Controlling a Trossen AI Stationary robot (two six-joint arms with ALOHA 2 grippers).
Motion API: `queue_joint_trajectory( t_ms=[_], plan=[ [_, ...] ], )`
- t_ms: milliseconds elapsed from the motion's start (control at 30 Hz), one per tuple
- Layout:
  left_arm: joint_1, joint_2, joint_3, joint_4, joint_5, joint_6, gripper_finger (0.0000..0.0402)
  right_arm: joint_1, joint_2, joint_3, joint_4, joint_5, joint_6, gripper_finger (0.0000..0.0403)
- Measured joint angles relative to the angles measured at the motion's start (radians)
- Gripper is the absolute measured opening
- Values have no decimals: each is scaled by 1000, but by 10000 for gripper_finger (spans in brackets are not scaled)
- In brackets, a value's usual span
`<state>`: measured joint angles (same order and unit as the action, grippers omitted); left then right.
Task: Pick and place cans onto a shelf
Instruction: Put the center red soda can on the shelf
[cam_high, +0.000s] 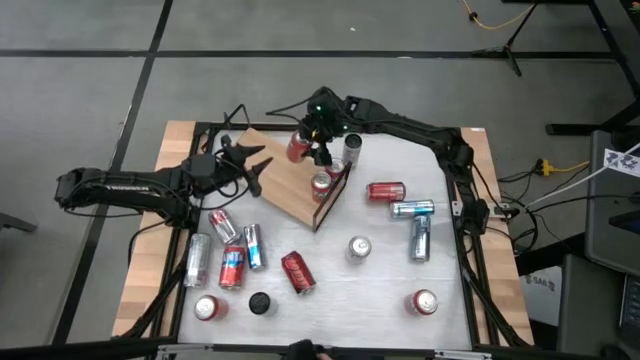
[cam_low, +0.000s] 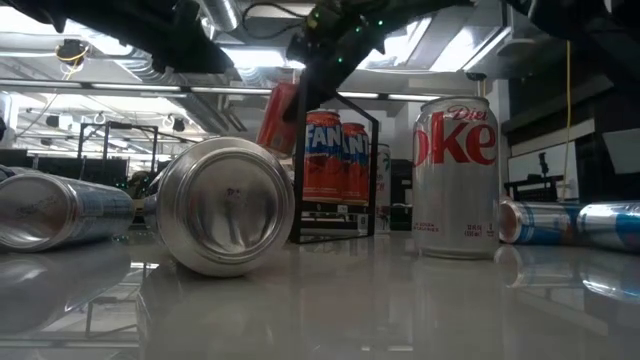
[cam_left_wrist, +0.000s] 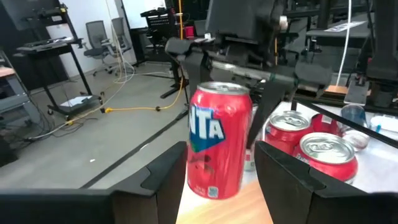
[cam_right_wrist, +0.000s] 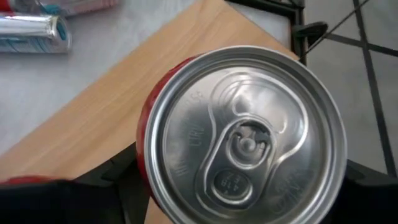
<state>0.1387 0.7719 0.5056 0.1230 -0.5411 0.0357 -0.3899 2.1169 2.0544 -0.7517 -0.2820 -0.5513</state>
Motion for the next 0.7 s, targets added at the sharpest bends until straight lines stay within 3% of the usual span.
queue_joint_trajectory(
  t_ms=[700],
  plan=[
    [5,0,0,-3,2,0,182,-4,94,-1,2,-18,-6,292]
  ],
)
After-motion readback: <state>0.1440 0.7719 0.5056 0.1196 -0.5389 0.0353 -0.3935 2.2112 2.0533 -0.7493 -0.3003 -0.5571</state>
